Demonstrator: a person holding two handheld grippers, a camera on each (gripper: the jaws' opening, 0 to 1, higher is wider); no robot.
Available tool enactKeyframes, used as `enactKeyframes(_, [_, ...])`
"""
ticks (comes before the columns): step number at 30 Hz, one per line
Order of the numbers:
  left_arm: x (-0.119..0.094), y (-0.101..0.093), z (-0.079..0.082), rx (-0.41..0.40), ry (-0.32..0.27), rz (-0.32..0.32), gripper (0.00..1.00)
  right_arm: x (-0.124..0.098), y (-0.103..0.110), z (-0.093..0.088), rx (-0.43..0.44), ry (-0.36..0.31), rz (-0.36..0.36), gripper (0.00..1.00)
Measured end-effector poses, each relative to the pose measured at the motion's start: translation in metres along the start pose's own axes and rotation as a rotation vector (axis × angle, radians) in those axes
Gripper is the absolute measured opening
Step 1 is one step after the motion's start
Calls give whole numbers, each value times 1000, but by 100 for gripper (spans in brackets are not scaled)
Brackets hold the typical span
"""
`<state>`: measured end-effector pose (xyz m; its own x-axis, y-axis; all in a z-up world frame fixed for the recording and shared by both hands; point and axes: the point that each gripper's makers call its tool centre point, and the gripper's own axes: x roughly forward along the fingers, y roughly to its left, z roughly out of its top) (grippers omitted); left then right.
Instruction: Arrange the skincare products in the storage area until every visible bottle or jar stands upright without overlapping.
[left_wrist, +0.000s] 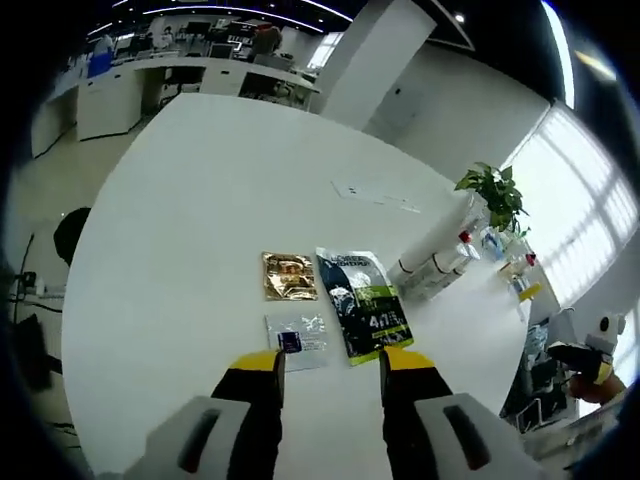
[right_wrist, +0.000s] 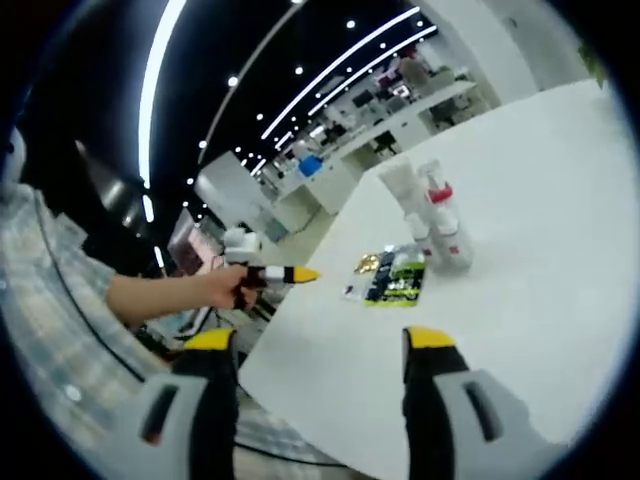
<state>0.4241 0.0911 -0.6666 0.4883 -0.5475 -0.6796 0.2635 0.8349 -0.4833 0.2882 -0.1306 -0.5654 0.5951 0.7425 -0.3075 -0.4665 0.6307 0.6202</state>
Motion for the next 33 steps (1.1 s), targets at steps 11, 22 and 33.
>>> enactKeyframes(11, [-50,-49,1,34,-180,-61,44,23,6,19,-53,51,106,65])
enactKeyframes(22, [-110,-70,-23,124,-310,0,55,35,17,48,-189,5,177,69])
enactKeyframes(33, [-144,-85,-46,143,-432,98,65,47,25,62,-252,-41,208,78])
